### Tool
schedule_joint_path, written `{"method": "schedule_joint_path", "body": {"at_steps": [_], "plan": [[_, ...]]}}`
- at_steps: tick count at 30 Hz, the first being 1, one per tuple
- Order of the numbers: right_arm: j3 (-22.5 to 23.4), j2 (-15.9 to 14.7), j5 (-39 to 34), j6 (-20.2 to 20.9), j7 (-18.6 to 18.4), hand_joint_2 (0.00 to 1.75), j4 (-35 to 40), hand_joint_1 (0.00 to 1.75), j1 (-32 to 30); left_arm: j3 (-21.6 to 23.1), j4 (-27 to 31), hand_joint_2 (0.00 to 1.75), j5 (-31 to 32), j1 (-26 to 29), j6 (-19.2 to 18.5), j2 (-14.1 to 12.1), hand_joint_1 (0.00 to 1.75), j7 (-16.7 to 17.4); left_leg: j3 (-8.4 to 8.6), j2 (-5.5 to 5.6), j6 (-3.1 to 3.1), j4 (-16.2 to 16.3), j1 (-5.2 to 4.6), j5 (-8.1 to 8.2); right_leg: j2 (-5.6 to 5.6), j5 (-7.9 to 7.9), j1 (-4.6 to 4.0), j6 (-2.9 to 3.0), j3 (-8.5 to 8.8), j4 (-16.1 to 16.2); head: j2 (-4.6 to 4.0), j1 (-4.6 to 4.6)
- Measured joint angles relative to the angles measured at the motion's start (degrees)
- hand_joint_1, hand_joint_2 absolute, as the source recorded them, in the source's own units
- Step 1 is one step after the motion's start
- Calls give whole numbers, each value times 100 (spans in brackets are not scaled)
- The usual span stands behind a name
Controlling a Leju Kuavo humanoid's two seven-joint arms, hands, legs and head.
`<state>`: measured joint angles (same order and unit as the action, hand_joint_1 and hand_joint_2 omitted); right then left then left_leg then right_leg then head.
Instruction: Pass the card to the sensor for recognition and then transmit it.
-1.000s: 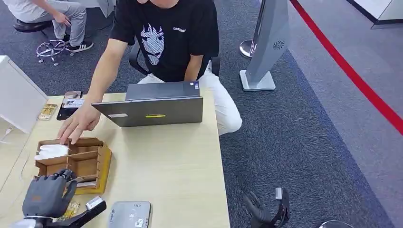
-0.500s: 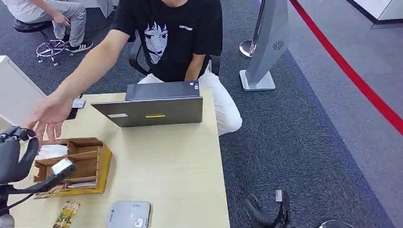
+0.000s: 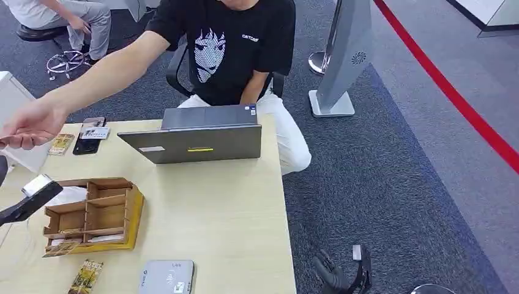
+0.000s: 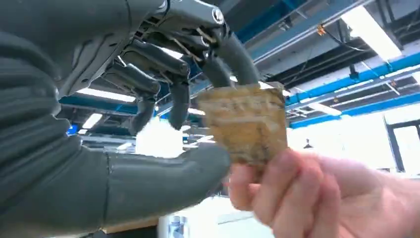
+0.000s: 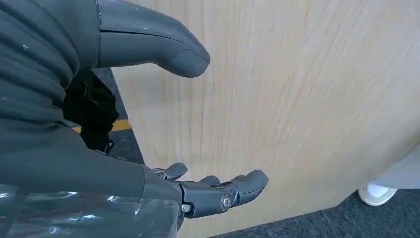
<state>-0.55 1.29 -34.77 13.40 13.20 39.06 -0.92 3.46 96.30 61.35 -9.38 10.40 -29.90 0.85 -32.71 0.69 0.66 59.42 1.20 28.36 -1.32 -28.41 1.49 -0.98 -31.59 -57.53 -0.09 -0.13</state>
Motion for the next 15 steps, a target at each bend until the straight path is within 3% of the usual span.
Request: {"method": "schedule_joint_path", "body": {"at_steps": [4,9,12,15], "plan": [[-2,0,-4,15,13,175,-37,0,6,-158,7,175,-175,211,657,110,0,-206,0,-1,0,0,0,1,-1,0,0,0,0,0,0,2],[-11,2,-124,13,37,175,-68,0,3,-567,337,175,-790,795,1761,504,0,-799,-1,-2,-1,0,-1,4,-3,-2,1,-1,-1,1,0,2],[-13,2,-212,7,87,175,-83,0,-13,-877,713,175,-1242,1283,2176,785,0,-1209,-4,2,-2,0,-1,5,3,-5,1,-2,-1,2,0,2],[-15,2,-284,7,120,175,-85,0,-16,-1128,1080,175,-1807,1629,2318,1045,0,-1577,-1,2,-2,-3,-2,6,4,-6,1,-2,5,2,0,0]]}}
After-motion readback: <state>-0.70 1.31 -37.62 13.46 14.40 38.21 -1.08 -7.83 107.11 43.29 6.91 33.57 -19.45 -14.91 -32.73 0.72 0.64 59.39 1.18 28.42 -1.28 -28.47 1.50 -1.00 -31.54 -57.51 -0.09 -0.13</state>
